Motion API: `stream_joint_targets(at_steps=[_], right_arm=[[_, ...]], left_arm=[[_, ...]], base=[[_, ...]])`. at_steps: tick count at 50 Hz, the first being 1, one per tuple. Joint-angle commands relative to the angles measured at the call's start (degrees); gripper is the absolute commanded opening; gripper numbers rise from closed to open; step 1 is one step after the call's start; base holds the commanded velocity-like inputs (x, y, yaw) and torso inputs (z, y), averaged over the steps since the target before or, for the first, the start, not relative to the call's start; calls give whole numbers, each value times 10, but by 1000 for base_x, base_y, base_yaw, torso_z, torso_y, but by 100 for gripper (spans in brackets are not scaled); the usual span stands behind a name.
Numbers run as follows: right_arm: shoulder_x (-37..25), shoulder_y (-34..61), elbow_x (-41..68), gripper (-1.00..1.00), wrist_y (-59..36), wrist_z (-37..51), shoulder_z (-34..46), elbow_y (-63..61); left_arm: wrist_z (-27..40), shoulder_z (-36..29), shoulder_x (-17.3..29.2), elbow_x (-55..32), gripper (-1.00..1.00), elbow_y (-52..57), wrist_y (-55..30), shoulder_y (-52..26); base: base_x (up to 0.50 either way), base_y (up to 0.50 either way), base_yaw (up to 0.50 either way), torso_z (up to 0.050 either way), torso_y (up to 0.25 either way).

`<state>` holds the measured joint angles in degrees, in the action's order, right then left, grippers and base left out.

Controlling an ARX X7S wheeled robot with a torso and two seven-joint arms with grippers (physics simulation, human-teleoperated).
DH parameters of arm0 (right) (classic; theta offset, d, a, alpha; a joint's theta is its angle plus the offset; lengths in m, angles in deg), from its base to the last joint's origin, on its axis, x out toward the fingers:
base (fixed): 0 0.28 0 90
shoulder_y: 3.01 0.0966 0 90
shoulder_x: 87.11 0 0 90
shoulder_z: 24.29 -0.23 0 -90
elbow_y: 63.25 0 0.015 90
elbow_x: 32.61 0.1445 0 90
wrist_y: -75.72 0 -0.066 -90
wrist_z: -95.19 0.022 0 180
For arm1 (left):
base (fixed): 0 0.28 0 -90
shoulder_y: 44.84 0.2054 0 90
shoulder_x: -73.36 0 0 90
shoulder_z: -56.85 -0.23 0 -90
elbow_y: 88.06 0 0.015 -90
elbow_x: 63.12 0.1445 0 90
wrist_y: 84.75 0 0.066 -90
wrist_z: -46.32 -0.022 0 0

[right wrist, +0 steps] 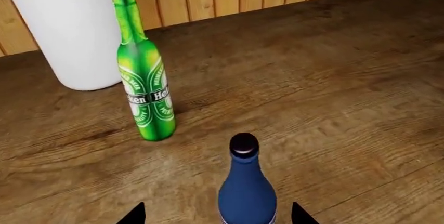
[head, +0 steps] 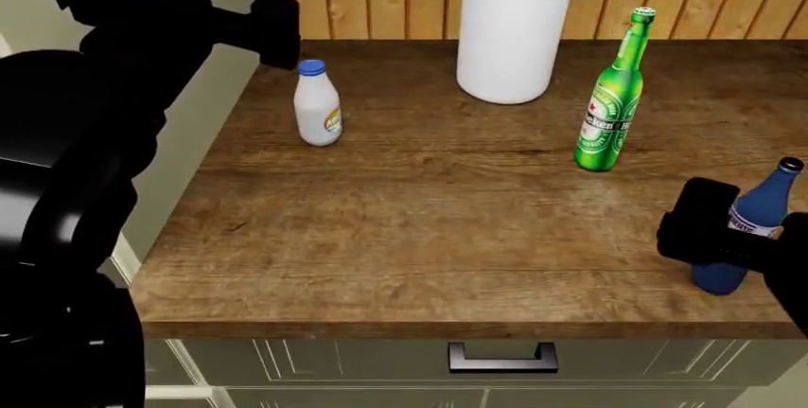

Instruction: Move the drinks to the dining counter.

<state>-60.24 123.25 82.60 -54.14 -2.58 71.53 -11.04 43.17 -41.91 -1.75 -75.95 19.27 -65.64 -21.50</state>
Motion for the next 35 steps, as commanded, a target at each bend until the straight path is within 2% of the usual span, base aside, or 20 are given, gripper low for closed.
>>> stream_joint_targets(at_steps=[1, 7, 8, 20, 23, 25, 27, 31, 35], right_arm=[[44, 65, -55, 100, -48, -37, 83, 98], [57, 86, -61, 100, -64, -37, 104, 110], [57, 89, -60, -100, -66, -37, 104, 106], [41, 84, -39, -100, -54, -27, 91, 76], [60, 157, -10, -100, -77, -11, 110, 69], [85, 271, 33, -100, -111, 27, 145, 82], [105, 321, 32, -100, -125, 31, 160, 97], [143, 385, 10, -100, -137, 14, 169, 119], [167, 436, -14, -100, -143, -4, 166, 123]], left_arm=[[3, 4, 6, -3, 100, 12, -8, 5], [3, 5, 6, -5, 100, 12, -8, 4], [3, 5, 7, -5, 100, 12, -7, 5], [6, 14, 12, -9, 100, 21, -15, 5], [8, 15, 11, -9, 100, 19, -17, 5], [9, 16, 11, -11, 100, 19, -34, 0], [6, 20, 10, -18, 100, 20, -55, -1], [-6, 18, 9, -34, 100, 11, -106, 6], [-25, 50, -8, -62, 100, -7, -165, 3]], base=[[0, 0, 0, 0, 0], [0, 0, 0, 0, 0], [0, 0, 0, 0, 0], [0, 0, 0, 0, 0], [0, 0, 0, 0, 0], [0, 0, 0, 0, 5], [0, 0, 0, 0, 0], [0, 0, 0, 0, 0], [0, 0, 0, 0, 0]])
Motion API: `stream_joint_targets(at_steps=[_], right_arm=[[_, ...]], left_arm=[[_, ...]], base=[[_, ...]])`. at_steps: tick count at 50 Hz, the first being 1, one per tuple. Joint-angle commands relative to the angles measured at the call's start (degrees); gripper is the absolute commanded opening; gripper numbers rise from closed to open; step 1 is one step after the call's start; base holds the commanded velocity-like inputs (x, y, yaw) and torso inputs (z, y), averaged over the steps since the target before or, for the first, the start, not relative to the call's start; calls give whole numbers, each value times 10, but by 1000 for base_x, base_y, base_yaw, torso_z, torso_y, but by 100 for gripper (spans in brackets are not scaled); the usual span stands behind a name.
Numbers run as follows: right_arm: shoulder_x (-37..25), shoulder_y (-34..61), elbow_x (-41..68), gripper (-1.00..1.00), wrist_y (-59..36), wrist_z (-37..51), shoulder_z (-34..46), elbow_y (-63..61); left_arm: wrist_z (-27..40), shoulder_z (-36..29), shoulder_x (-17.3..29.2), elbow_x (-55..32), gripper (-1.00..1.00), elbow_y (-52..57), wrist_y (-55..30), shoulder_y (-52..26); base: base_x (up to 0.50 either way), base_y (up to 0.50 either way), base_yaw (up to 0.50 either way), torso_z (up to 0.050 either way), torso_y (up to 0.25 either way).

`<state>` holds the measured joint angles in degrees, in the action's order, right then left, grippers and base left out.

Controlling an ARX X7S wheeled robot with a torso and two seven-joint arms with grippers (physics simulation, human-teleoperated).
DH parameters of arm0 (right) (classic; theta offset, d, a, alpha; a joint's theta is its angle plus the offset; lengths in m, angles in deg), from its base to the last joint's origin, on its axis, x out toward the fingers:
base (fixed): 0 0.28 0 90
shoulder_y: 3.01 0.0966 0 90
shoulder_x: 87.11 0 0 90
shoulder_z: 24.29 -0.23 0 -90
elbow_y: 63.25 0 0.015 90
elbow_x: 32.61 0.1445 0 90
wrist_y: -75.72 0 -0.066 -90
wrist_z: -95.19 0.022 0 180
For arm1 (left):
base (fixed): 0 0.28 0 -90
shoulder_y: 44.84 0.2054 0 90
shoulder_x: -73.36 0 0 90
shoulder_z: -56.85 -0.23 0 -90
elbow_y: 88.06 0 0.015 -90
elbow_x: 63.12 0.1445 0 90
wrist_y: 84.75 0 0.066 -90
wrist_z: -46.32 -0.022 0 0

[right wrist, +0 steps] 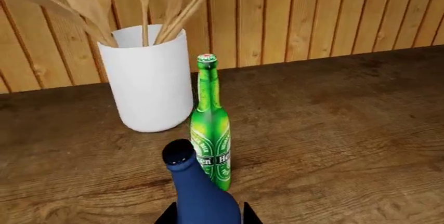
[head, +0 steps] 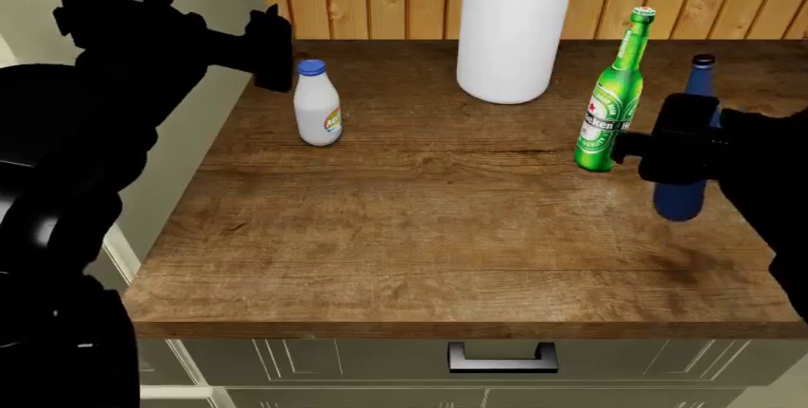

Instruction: Move the drinks to the dining counter.

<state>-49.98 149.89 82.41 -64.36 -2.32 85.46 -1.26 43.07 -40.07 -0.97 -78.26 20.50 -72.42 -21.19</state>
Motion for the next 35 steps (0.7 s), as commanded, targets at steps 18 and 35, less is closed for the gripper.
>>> stream_joint_targets(at_steps=[18, 35], right_arm=[[54, 179, -9, -100, -40, -12, 30, 27], [39, 164, 1, -100, -30, -9, 31, 16]], left_arm=[[35, 35, -39, -104, 100, -110, -99, -22], [38, 2, -62, -98, 100, -193, -41, -33]], base=[[0, 0, 0, 0, 1], [0, 0, 0, 0, 0]])
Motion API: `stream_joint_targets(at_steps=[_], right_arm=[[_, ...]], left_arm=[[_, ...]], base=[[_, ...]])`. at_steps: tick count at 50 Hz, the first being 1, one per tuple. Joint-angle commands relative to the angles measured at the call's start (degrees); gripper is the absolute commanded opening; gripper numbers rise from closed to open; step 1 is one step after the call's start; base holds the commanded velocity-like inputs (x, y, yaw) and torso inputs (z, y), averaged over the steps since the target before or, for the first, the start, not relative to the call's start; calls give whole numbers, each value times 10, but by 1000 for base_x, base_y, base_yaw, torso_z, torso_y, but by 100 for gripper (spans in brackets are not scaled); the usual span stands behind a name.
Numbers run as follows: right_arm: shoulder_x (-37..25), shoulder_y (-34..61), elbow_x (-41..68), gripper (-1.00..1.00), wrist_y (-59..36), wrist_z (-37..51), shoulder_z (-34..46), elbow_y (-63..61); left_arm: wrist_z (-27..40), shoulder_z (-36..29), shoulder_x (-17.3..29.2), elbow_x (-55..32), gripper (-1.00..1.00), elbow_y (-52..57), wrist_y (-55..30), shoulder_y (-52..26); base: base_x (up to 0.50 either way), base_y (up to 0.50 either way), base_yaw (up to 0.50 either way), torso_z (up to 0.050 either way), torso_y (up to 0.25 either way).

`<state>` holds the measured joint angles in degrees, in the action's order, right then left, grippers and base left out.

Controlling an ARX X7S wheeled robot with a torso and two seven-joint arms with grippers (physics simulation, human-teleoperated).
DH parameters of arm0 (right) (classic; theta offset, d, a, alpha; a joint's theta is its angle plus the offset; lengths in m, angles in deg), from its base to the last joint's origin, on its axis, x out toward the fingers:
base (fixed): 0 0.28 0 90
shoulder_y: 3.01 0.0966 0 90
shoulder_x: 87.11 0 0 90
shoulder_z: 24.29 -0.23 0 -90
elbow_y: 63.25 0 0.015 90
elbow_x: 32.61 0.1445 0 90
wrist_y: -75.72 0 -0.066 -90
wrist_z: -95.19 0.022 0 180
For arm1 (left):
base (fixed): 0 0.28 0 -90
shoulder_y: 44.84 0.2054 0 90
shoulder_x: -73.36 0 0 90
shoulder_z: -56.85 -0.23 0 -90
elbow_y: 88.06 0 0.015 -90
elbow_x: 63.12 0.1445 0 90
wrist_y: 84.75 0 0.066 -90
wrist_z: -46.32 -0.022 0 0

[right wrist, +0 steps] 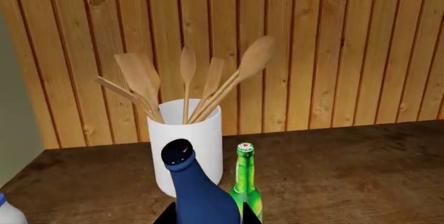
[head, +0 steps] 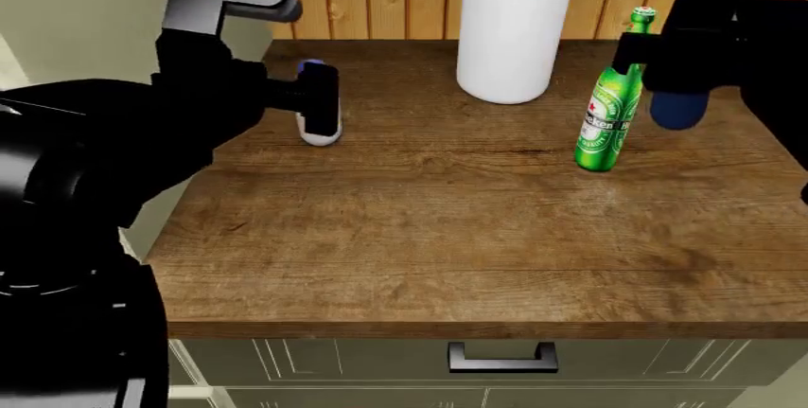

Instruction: Move the drinks to the dining counter.

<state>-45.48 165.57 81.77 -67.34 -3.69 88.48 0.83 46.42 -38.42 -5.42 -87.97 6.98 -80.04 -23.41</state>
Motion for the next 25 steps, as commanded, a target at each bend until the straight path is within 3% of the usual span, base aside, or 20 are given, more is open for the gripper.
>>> stream_joint_targets(at_steps=[1, 11, 25], right_arm=[[-9, 9, 13, -100, 1, 10, 0, -9], [-17, 17, 29, -100, 4, 21, 5, -15], [-30, 16, 38, -100, 12, 25, 7, -20]], left_arm=[[-1, -20, -20, -2, 100, -69, 40, -11], [-9, -39, -25, 8, 100, -121, 89, -18], [34, -38, -26, 38, 100, -157, 120, -18]], base=[[0, 0, 0, 0, 0], [0, 0, 0, 0, 1], [0, 0, 0, 0, 0]])
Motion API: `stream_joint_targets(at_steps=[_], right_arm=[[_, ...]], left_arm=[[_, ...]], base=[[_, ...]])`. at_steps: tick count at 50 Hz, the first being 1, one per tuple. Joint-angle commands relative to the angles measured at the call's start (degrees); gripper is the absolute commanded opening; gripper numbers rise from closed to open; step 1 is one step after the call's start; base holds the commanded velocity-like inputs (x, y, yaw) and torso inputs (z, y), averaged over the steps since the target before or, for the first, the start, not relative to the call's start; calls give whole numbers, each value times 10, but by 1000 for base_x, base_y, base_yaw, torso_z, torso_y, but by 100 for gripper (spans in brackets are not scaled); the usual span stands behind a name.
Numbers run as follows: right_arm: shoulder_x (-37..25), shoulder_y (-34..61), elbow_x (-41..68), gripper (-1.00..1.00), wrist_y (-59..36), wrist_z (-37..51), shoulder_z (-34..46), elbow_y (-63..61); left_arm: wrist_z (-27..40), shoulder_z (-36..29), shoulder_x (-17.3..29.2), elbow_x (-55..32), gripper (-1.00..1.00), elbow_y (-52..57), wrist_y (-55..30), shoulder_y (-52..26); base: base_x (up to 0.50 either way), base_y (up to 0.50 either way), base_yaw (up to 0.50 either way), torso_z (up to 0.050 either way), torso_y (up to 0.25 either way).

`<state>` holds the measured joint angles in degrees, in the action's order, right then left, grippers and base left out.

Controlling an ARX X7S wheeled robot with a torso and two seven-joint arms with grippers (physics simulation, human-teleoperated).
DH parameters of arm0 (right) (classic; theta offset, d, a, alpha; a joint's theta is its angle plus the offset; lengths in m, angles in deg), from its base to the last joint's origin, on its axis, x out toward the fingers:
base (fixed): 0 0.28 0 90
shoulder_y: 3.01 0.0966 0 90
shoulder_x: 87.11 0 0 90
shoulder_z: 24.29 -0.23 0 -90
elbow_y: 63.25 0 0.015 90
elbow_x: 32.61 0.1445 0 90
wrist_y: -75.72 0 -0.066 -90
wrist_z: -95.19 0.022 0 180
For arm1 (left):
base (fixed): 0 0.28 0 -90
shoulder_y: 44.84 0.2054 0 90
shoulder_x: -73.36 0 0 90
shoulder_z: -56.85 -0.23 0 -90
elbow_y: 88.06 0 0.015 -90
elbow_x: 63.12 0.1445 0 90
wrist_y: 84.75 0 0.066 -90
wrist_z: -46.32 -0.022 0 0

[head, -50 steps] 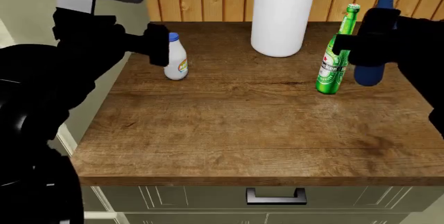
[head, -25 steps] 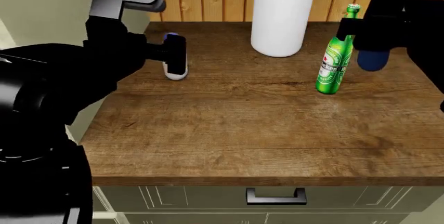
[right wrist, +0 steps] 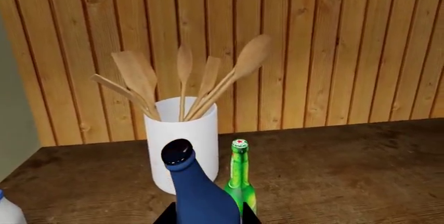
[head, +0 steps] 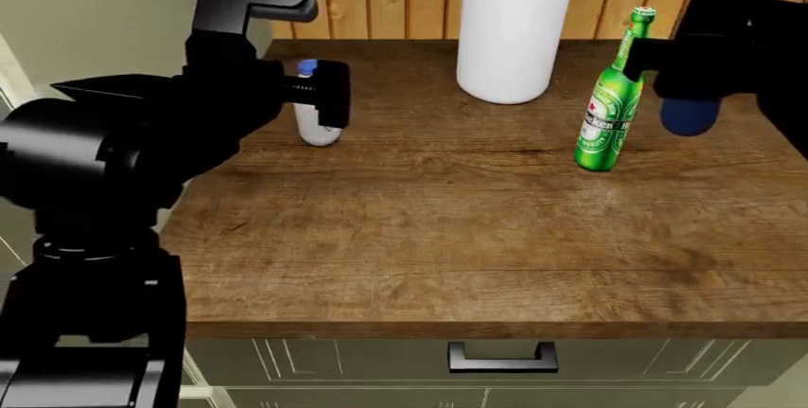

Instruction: Move the drinks to the dining counter.

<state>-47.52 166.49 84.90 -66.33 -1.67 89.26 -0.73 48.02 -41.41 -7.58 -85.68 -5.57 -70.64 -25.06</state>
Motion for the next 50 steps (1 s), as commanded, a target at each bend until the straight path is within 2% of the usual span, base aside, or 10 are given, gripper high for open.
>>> stream_joint_targets(at_steps=[1, 30, 45, 50], right_arm=[[-10, 7, 7, -100, 2, 4, 0, -5], [-38, -27, 3, -100, 24, -8, -6, -22], [-38, -23, 6, -100, 28, -6, 2, -22], [-38, -22, 9, -100, 28, -4, 6, -22]], left_arm=[[17, -9, -5, 15, 100, -33, 27, -1], [-65, -65, -45, 59, 100, -448, 287, -91], [-88, -69, -42, 57, 100, -524, 338, -105], [-104, -71, -49, 65, 100, -623, 407, -134]], base=[[0, 0, 0, 0, 0], [0, 0, 0, 0, 0], [0, 0, 0, 0, 1], [0, 0, 0, 0, 0]])
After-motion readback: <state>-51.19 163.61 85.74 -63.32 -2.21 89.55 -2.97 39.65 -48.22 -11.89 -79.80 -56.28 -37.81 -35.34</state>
